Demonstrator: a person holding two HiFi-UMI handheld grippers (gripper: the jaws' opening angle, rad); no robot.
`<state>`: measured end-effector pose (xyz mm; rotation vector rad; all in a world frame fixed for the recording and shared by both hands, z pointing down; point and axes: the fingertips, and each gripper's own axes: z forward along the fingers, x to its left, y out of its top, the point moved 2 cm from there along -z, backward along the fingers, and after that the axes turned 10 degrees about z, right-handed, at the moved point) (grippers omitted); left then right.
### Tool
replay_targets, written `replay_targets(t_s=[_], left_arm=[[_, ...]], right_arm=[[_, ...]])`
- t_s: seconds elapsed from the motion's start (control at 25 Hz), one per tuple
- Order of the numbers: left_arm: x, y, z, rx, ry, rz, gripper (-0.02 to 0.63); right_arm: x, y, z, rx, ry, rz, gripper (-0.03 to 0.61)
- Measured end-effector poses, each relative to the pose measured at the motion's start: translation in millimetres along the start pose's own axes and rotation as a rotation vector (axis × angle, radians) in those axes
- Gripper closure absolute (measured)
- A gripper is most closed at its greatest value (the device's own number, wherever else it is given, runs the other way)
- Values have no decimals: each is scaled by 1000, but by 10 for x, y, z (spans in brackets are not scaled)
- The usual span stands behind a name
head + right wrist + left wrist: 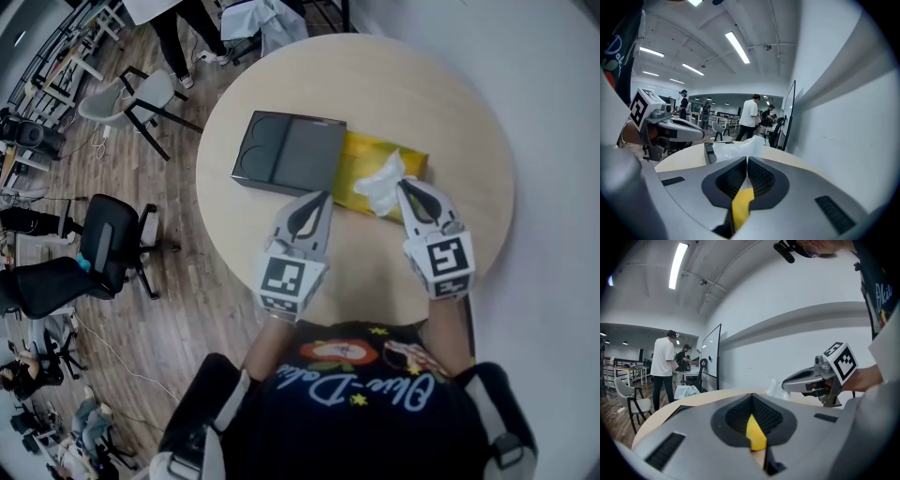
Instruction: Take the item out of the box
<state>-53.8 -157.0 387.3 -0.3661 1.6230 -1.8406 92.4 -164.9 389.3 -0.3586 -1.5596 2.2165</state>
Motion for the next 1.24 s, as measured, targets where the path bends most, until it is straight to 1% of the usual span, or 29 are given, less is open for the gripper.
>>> replay_targets(t_s=[0.12, 0.32, 0.68, 0.84, 1.24], left_arm=[[14, 20, -10, -6, -2, 0, 617], [48, 8, -25, -7, 1, 2, 617], [17, 19, -12, -4, 8, 12, 617], [8, 54, -30, -3, 13, 8, 617], [10, 67, -72, 2, 27, 9, 617]], right_arm=[[31, 51, -34, -11, 3, -5, 568], [66, 65, -55, 1, 14, -43, 569], [41, 96, -75, -36, 17, -22, 569], [63, 118, -102, -19, 41, -47, 569], [94, 158, -137, -33, 48, -43, 569]])
